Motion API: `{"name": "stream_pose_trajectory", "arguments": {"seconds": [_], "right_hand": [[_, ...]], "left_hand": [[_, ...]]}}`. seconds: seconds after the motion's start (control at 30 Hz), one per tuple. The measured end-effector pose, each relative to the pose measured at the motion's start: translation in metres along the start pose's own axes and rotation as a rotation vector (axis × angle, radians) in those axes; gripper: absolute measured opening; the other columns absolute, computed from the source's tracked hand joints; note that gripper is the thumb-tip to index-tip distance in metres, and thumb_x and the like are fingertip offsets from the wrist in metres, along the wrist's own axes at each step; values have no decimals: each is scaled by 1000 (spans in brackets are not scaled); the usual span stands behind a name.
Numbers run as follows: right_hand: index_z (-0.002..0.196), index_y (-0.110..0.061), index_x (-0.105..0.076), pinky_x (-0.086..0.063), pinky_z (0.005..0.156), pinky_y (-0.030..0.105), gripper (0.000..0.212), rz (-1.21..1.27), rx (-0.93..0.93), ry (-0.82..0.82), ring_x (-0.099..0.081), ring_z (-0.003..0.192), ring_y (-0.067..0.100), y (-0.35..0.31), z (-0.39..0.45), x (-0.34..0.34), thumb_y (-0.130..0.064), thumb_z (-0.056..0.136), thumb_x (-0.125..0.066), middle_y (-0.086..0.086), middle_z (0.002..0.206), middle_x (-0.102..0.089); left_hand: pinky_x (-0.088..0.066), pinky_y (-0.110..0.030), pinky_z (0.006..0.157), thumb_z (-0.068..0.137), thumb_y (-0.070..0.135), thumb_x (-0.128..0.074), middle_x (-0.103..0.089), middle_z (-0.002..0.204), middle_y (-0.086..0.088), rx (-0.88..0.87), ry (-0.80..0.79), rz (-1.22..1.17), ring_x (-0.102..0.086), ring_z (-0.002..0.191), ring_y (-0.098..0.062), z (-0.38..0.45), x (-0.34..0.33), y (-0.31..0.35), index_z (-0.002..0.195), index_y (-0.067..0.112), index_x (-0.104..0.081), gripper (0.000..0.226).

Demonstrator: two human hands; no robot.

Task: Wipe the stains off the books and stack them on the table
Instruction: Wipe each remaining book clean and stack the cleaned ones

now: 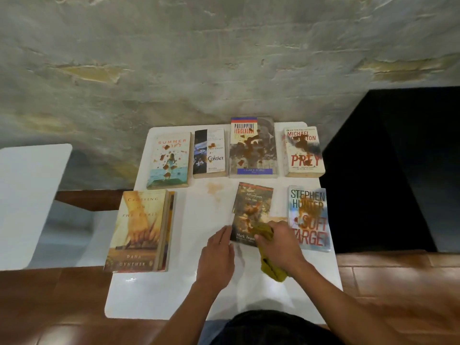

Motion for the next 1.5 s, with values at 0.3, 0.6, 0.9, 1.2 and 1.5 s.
{"name": "stream_pose_trajectory", "arguments": {"seconds": [0.3,0.6,0.9,1.2,1.5], "right_hand": [[111,-20,-70,-55,77,34,23,-416,106,30,-64,93,21,-26,11,-11,-35,93,-68,-3,112,-60],[117,-22,-70,-57,80,34,31,-486,130,12,-68,97,19,-38,16,-13,-30,86,-74,-8,124,-63],[114,-25,-67,-56,73,30,33,-522,114,-19,-68,90,17,-44,21,-21,-41,86,-71,-8,115,-69],[105,-20,-63,-44,62,25,32,-503,-30,86,-65,81,16,-33,25,0,-48,90,-67,-2,96,-68],[104,-23,-71,-48,63,26,27,-540,36,41,-64,82,15,-33,13,-10,-46,93,-64,-5,101,-64]], "left_hand": [[-38,-36,108,108,38,-25,-13,168,8,-135,-124,272,-40,138,-18,7,6,-3,161,26,-14,56],[-33,-41,108,105,49,-26,-18,167,4,-90,-182,330,-38,140,-21,8,6,3,160,22,-20,61],[-32,-41,110,105,48,-26,-16,167,3,-73,-187,298,-37,141,-22,7,5,-1,160,23,-16,61],[-32,-41,111,105,49,-27,-12,168,4,-63,-191,279,-36,142,-23,5,4,1,161,24,-13,63],[-31,-41,112,104,50,-30,-13,168,3,-79,-213,281,-34,143,-23,6,3,-2,160,22,-15,65]]}}
Point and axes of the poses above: each hand's wrist, its own z-axis towards the middle knuckle, its own x-axis out of the back of the hand, y = z × x, the point moved 5 cm from there along z, towards the middle knuckle
